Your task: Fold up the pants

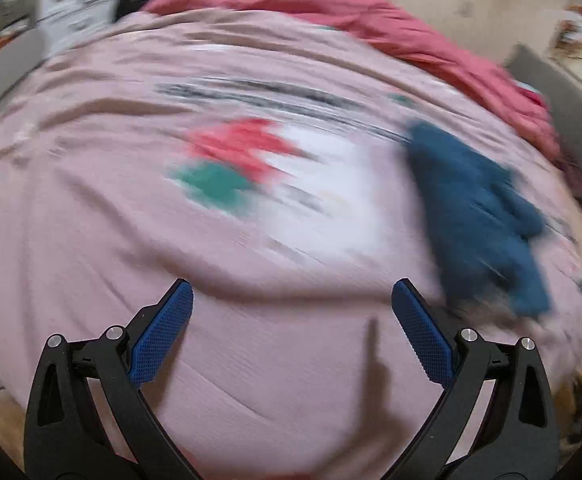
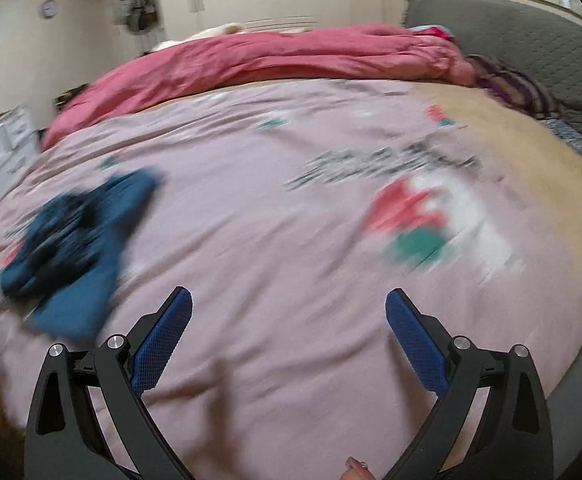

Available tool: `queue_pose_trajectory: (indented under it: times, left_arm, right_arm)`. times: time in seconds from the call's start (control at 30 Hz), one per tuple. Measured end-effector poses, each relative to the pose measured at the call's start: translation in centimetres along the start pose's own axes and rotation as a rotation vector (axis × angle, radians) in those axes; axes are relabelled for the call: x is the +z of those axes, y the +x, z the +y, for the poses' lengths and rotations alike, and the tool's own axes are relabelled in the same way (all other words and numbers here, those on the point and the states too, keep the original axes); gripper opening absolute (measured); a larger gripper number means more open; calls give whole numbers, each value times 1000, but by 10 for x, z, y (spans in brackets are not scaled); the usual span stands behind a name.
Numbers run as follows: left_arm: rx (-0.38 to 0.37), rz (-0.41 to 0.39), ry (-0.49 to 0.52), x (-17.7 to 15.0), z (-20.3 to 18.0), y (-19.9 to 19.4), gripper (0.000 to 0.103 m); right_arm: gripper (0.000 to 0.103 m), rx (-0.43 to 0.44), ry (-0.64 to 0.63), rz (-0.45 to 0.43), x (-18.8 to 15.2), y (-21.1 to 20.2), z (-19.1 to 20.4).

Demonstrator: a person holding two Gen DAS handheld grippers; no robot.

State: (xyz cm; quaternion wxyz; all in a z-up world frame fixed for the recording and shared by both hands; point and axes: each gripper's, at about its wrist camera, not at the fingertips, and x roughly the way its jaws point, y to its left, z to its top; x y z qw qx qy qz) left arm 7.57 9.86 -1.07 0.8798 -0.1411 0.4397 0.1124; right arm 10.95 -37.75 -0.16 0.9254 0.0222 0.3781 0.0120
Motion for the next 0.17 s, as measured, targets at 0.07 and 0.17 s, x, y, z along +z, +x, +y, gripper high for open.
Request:
queue_pose_trajectory:
  times: [0.07, 0.17]
  left_arm:
    - [75, 2, -30, 29, 30, 13, 94]
    - [191, -6, -52, 66, 64, 32, 94]
  right_arm:
    - [99, -69, 24, 16, 26, 22, -34]
    - [99, -211, 40, 58, 67, 66, -85]
